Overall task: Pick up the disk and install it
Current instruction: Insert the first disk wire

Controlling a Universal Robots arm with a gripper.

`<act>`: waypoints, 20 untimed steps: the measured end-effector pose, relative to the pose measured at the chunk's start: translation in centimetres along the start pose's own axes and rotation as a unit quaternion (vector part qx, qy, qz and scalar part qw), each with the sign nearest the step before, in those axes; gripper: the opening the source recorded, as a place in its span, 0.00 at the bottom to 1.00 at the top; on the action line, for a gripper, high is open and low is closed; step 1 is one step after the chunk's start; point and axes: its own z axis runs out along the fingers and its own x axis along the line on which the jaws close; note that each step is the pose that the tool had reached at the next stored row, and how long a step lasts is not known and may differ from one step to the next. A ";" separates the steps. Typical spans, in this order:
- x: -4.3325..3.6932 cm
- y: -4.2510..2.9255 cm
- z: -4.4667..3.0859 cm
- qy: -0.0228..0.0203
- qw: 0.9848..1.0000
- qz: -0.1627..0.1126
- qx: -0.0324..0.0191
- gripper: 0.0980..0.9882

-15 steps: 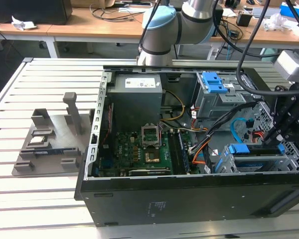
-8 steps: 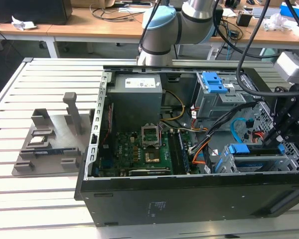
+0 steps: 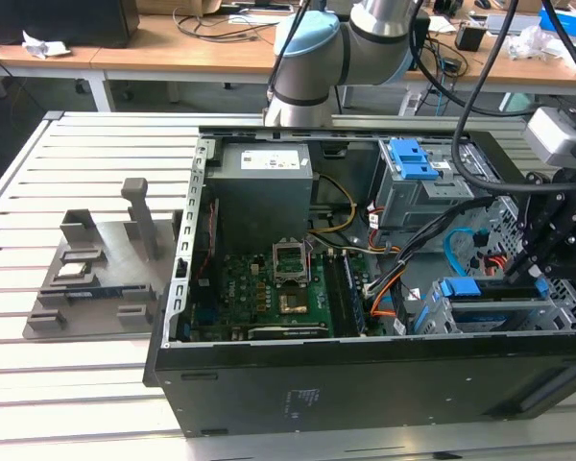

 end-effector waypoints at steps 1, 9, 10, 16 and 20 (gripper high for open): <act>-0.01 0.00 0.02 0.000 1.000 0.000 0.000 0.07; -0.05 0.09 -0.65 0.003 1.000 0.000 0.000 0.15; -0.15 0.17 -1.44 0.006 1.000 0.001 0.000 0.15; -0.46 0.41 -3.64 0.014 1.000 0.002 0.001 0.01; -0.57 0.56 -5.03 0.017 1.000 0.002 0.001 0.01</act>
